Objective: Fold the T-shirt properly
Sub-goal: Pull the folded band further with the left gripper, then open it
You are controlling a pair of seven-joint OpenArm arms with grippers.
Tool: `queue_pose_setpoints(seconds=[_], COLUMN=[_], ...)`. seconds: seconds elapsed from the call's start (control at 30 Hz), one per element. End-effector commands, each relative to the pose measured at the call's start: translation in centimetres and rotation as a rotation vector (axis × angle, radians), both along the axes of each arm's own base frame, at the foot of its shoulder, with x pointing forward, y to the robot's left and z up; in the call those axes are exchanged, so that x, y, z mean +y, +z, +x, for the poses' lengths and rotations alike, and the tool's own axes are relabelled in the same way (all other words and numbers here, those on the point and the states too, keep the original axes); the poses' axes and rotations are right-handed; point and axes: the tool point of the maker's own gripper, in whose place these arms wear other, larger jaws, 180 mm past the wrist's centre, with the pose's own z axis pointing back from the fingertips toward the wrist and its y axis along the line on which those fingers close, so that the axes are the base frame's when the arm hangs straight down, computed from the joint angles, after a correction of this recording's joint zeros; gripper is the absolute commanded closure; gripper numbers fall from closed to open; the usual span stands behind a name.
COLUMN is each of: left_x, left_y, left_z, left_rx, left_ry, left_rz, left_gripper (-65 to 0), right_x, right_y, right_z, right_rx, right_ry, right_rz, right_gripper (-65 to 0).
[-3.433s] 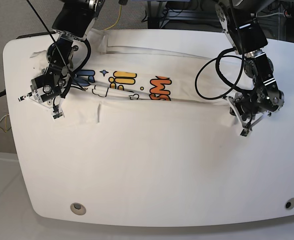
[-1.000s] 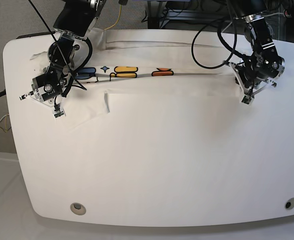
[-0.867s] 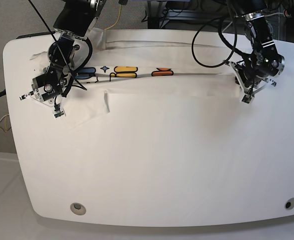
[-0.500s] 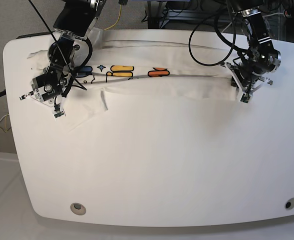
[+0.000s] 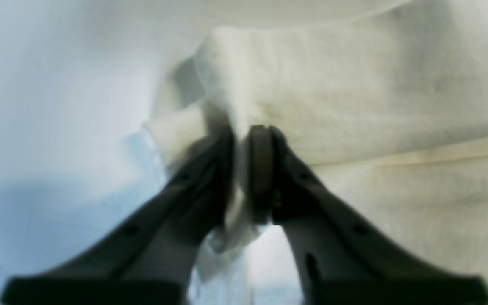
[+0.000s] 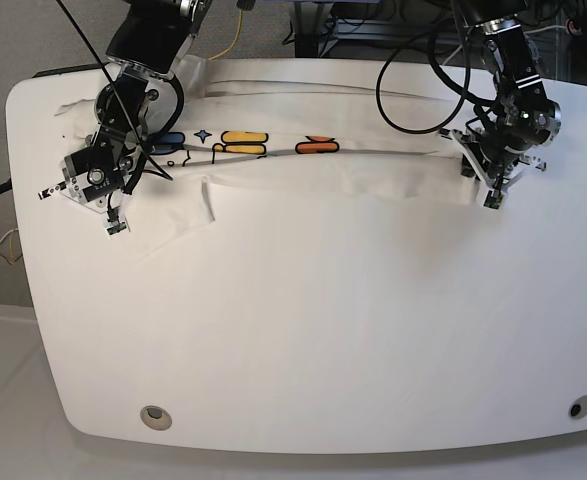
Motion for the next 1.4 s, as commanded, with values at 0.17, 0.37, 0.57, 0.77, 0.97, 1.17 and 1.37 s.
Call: queue_pose_setpoints(seconds=[0.17, 0.37, 0.57, 0.77, 0.97, 1.17, 1.37], left_x=[0.1, 1.2, 2.9, 4.0, 4.4, 4.6, 4.6], left_y=[1.1, 1.4, 3.2, 5.0, 6.3, 7.3, 7.7], left_z=[1.0, 0.9, 1.9, 2.8, 4.0, 5.1, 5.5], left_rx=[-0.047, -0.055, -0.114, -0.166, -0.205, -0.239, -0.249], left_ry=[0.001, 0.041, 0.142, 0.171, 0.178, 0.193, 0.194], left_rz=[0.002, 0.009, 0.030, 0.061, 0.067, 0.064, 0.063], left_gripper=[-25.9, -26.2, -26.5, -26.6, -26.6, -26.6, -26.6], right_x=[-0.6, -0.6, -0.6, -0.6, -0.6, -0.7, -0.7], right_y=[1.0, 1.1, 1.0, 1.0, 1.0, 1.1, 1.1], right_z=[0.7, 0.7, 0.6, 0.6, 0.6, 0.5, 0.5], right_rx=[-0.026, -0.027, -0.026, -0.026, -0.026, -0.024, -0.024], right_ry=[-0.006, -0.007, -0.006, -0.006, -0.006, -0.010, -0.010], right_rz=[-0.023, -0.024, -0.024, -0.024, -0.024, -0.029, -0.029], right_gripper=[-2.9, -12.7, -11.6, -10.1, -10.3, -10.5, -10.6])
